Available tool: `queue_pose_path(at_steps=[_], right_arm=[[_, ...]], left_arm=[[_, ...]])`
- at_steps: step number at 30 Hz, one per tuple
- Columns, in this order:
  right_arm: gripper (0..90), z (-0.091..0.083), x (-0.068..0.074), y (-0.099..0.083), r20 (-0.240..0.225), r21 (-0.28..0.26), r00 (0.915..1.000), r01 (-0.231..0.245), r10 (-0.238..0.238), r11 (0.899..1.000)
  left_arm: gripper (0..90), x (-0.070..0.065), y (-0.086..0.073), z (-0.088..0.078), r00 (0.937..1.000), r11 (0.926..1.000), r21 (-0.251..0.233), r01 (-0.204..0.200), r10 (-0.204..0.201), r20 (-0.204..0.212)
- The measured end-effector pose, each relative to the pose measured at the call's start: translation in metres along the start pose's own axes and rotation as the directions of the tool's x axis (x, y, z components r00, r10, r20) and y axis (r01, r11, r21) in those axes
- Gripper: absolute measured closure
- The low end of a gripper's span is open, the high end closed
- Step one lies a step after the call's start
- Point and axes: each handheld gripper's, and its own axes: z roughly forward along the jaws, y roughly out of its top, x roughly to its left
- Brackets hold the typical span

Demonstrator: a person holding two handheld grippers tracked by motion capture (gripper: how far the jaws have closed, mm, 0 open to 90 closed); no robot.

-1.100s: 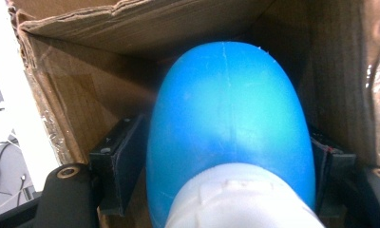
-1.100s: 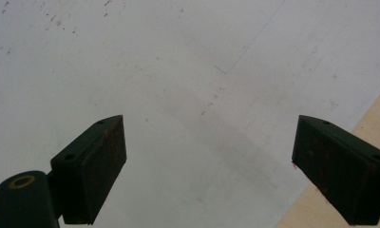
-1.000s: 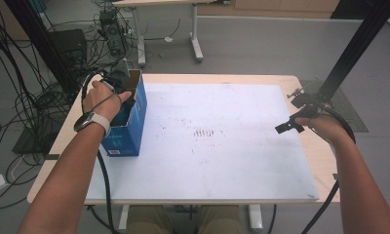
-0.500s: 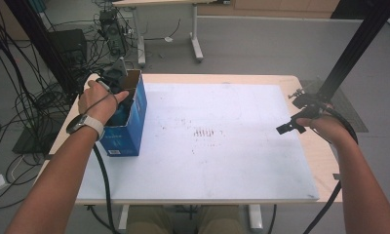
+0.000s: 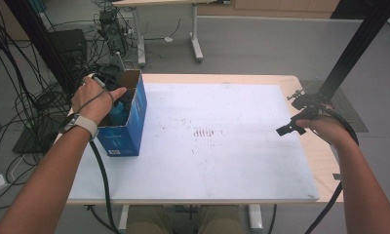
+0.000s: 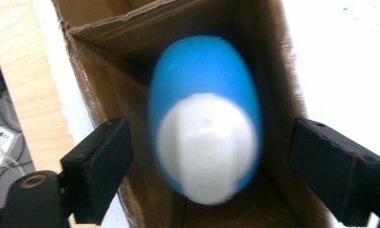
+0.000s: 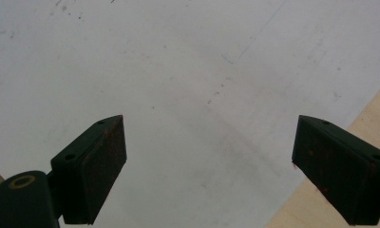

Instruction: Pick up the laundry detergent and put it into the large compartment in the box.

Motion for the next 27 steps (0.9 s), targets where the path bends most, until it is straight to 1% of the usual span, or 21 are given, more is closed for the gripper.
queue_pose_path(at_steps=[2, 4, 5, 7, 8, 9, 12, 14, 15, 17, 18, 19, 21, 24, 25, 27], right_arm=[[11.1, -0.001, 0.001, 0.000, 0.002, 0.002, 1.0000, 0.001, -0.001, 1.000], [11.1, -0.003, 0.001, -0.001, 0.006, 0.000, 1.0000, 0.000, 0.000, 1.000], [11.1, -0.004, 0.001, -0.002, 0.007, -0.001, 1.0000, 0.001, -0.001, 1.000], [11.1, -0.005, 0.002, -0.002, 0.009, 0.000, 1.0000, 0.002, -0.002, 1.000], [11.1, -0.006, 0.002, -0.003, 0.009, -0.002, 1.0000, 0.000, 0.000, 1.000], [11.1, -0.006, 0.002, -0.004, 0.009, -0.004, 1.0000, 0.000, 0.000, 1.000], [11.1, -0.008, 0.004, -0.005, 0.012, -0.005, 0.9999, 0.003, -0.003, 1.000], [11.1, -0.010, 0.005, -0.006, 0.013, -0.011, 0.9999, 0.004, -0.004, 1.000], [11.1, -0.011, 0.005, -0.007, 0.010, -0.018, 1.0000, 0.002, -0.002, 1.000], [11.1, -0.012, 0.006, -0.008, 0.010, -0.025, 0.9999, 0.003, -0.003, 1.000], [11.1, -0.013, 0.007, -0.007, 0.012, -0.022, 0.9999, 0.005, -0.005, 1.000], [11.1, -0.014, 0.008, -0.006, 0.012, -0.023, 0.9999, 0.006, -0.006, 1.000], [11.1, -0.015, 0.009, -0.006, 0.012, -0.028, 0.9999, 0.007, -0.007, 1.000], [11.1, -0.016, 0.012, -0.004, 0.015, -0.031, 0.9997, 0.018, -0.018, 0.999], [11.1, -0.017, 0.013, -0.004, 0.013, -0.038, 0.9997, 0.019, -0.018, 0.999], [11.1, -0.017, 0.015, -0.004, 0.006, -0.050, 0.9998, 0.022, -0.021, 0.999]], left_arm=[[13.8, 0.000, -0.001, -0.003, 1.0000, 1.0000, -0.004, 0.001, 0.000, 0.008], [11.0, -0.002, -0.001, -0.007, 0.9999, 1.0000, -0.002, 0.000, 0.000, 0.012], [9.8, -0.003, -0.002, -0.009, 0.9999, 0.9999, -0.010, 0.005, -0.005, 0.011], [9.3, -0.004, -0.004, -0.016, 0.9999, 0.9997, -0.025, -0.001, 0.002, 0.016], [9.2, -0.006, -0.005, -0.020, 0.9999, 0.9994, -0.035, -0.005, 0.005, 0.010], [8.0, -0.007, -0.005, -0.024, 0.9998, 0.9993, -0.035, -0.016, 0.017, 0.011], [6.9, -0.008, -0.007, -0.036, 0.9994, 0.9982, -0.051, -0.030, 0.030, 0.018], [3.9, -0.006, -0.009, -0.044, 0.9970, 0.9964, -0.056, -0.064, 0.066, 0.040], [4.4, -0.004, -0.012, -0.048, 0.9958, 0.9948, -0.073, -0.070, 0.074, 0.053], [4.2, -0.003, -0.016, -0.056, 0.9923, 0.9906, -0.092, -0.102, 0.108, 0.062], [4.5, -0.002, -0.017, -0.060, 0.9909, 0.9889, -0.100, -0.110, 0.117, 0.067], [4.4, -0.003, -0.018, -0.065, 0.9882, 0.9863, -0.101, -0.131, 0.138, 0.067], [4.3, -0.004, -0.018, -0.072, 0.9824, 0.9824, -0.093, -0.162, 0.169, 0.078], [4.4, -0.010, -0.018, -0.083, 0.9747, 0.9765, -0.076, -0.202, 0.208, 0.083], [4.3, -0.013, -0.018, -0.086, 0.9697, 0.9719, -0.073, -0.224, 0.230, 0.083], [4.3, -0.018, -0.020, -0.092, 0.9573, 0.9609, -0.074, -0.267, 0.273, 0.095]])
